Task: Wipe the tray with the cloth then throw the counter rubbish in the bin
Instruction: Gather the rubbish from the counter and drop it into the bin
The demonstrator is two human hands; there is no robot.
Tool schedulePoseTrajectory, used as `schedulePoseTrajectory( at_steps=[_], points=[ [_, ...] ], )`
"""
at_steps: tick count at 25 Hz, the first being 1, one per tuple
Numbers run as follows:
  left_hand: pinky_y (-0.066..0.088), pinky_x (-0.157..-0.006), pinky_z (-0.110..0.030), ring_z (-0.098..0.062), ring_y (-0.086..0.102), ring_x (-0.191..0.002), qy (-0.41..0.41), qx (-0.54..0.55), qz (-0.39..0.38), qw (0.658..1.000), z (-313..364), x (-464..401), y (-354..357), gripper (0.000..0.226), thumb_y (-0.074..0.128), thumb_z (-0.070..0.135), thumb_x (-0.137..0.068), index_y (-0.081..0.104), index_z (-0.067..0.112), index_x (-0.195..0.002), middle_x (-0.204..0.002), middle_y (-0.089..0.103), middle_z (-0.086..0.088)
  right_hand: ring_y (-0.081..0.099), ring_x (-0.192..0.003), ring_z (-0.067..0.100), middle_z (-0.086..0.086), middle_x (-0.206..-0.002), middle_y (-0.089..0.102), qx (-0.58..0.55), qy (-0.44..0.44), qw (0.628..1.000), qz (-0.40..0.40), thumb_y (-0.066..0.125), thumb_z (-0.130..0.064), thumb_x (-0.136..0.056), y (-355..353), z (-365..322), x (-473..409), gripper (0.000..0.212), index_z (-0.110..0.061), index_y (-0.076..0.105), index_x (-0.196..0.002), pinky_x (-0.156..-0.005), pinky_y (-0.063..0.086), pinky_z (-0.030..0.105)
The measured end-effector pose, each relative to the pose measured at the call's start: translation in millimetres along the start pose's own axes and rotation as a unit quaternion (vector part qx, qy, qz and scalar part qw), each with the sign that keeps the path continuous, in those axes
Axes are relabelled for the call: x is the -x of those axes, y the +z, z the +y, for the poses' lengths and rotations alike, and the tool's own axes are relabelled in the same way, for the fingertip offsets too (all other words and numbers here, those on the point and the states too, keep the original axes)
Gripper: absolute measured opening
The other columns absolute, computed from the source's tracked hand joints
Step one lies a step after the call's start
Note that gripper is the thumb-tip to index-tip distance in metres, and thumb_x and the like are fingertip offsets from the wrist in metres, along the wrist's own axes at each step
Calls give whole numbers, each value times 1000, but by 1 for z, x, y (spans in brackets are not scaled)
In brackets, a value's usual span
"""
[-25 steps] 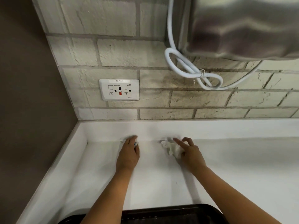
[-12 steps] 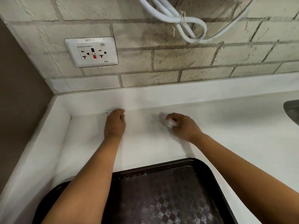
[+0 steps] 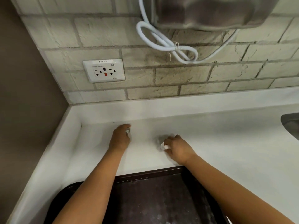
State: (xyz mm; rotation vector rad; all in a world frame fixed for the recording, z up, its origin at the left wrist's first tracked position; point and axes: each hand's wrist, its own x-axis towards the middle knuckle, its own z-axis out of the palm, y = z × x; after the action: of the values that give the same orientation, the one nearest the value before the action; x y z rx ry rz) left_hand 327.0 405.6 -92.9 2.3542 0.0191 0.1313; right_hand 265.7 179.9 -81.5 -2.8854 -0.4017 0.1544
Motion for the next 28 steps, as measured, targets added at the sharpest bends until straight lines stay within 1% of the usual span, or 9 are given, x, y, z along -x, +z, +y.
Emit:
schedulePoseTrajectory(
  at_steps=[3,5,7,9,11,13,18,23,28],
  points=[
    [38,-99,-18,-23,56,-113,-64,58,-23,996,10,29,-10,49,33,-15,-87,57,5,-125,-127,57,-13,48,-115,31,10,-121,54,-32,49,998,-37,42,-18,-96,-10,0,2,21,-15,57,-110,-91,38,29],
    [38,-86,-4,-18,58,-104,-110,125,8,986,18,49,-17,44,35,-14,-90,56,2,-125,-121,58,-10,57,-103,31,7,-98,55,-155,89,984,-2,44,-15,-95,-22,8,12,12,-14,55,-95,-83,40,27],
    [36,-89,-9,-21,57,-110,-152,181,47,970,23,66,-22,39,41,-8,-92,56,5,-126,-127,57,-9,57,-83,29,6,-87,54,-223,130,964,62,46,-16,-95,-39,17,31,11,-8,54,-94,-71,39,27],
    [45,-84,-19,-20,57,-97,-219,307,55,925,31,75,-27,40,44,-9,-91,56,7,-126,-122,60,-10,54,-75,30,13,-85,60,-265,141,945,133,49,-12,-94,-55,23,57,8,-8,55,-91,-65,38,27],
    [46,-55,-13,-16,52,-75,-271,457,23,847,50,92,-29,45,42,-16,-89,50,2,-129,-98,61,-11,53,-71,28,10,-78,60,-312,125,922,191,50,-8,-91,-69,24,86,15,-14,54,-78,-61,38,25],
    [38,-38,-10,-13,49,-69,-275,516,-22,811,78,119,-28,47,40,-18,-89,47,0,-131,-88,56,-8,49,-66,20,2,-72,57,-348,119,905,213,49,-8,-91,-77,25,118,22,-18,55,-73,-58,38,21],
    [38,-42,-14,-13,54,-74,-220,550,-131,795,155,208,-12,44,43,-16,-89,49,3,-127,-91,57,-10,48,-60,16,-3,-64,53,-424,117,870,223,50,-12,-93,-88,21,212,25,-18,63,-73,-49,41,24],
    [40,-56,-17,-12,54,-74,-177,535,-174,808,216,307,11,35,46,-13,-89,53,8,-117,-93,58,-8,38,-54,19,12,-67,46,-511,119,821,226,42,-2,-94,-72,26,304,35,-11,56,-63,-48,30,23],
    [42,-53,-14,-11,56,-75,-179,501,-227,816,257,428,68,32,50,-10,-89,56,10,-113,-90,61,-5,38,-44,5,-6,-49,44,-500,151,818,240,42,5,-88,-41,60,416,35,-14,54,-61,-47,31,20]
  ],
)
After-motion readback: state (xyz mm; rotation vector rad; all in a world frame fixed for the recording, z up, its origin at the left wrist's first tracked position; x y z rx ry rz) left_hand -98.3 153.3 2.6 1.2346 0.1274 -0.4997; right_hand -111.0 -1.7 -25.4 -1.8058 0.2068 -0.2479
